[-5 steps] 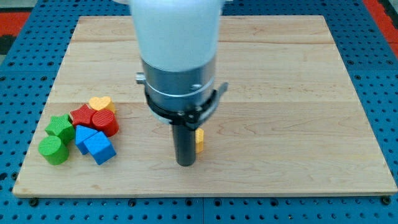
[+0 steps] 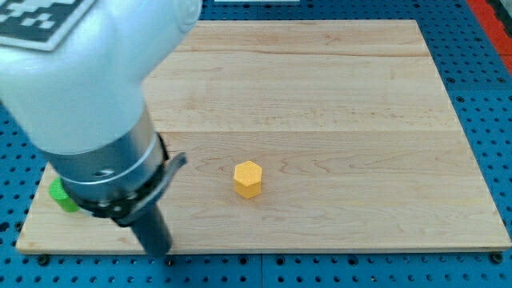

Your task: Push the green circle slightly towards up

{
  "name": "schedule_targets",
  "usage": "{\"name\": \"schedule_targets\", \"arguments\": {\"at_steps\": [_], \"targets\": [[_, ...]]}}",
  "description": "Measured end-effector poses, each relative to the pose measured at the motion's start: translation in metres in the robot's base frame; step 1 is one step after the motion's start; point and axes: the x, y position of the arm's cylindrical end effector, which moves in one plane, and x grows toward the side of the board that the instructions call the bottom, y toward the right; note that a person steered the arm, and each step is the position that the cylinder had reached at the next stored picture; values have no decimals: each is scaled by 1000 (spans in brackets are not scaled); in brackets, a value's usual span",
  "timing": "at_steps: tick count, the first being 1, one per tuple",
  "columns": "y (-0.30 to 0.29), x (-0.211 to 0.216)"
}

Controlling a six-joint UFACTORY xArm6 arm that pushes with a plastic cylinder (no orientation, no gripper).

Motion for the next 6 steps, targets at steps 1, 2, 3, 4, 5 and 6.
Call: {"name": "schedule_targets", "arguments": {"at_steps": [1, 2, 3, 4, 5, 6], "targets": [[-63, 0], [-113, -16], [-112, -56], [-112, -81], [-112, -85], [-127, -94]]}}
